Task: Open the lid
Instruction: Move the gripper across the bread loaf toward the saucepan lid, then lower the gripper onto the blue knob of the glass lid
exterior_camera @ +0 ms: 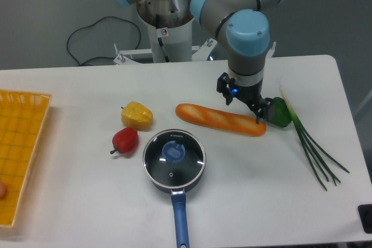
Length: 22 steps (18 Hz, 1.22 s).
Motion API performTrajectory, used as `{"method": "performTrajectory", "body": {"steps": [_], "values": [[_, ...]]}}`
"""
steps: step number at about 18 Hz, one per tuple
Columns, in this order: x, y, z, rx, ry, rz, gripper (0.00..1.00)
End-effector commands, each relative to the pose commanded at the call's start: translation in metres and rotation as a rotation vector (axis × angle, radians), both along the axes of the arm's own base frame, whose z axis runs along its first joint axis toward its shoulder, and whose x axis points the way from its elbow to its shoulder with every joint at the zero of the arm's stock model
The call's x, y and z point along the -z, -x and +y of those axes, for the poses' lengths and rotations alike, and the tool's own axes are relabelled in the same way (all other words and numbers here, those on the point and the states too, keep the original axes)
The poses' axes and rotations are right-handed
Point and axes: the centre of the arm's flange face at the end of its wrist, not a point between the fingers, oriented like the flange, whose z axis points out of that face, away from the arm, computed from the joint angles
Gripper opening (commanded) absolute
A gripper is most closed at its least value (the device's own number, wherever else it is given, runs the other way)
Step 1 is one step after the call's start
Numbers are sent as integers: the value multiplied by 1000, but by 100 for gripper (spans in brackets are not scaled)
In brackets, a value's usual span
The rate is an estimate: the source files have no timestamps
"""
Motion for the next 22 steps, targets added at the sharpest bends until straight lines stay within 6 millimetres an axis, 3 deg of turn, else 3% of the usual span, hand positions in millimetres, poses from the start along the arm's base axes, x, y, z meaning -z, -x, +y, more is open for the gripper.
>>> {"method": "performTrajectory", "body": {"steps": [7, 13, 22], "values": [[6, -55, 50, -36, -21, -18, 100], [24, -87, 73, -59, -19, -53, 100], [38, -82, 82, -67, -44, -104, 100]]}}
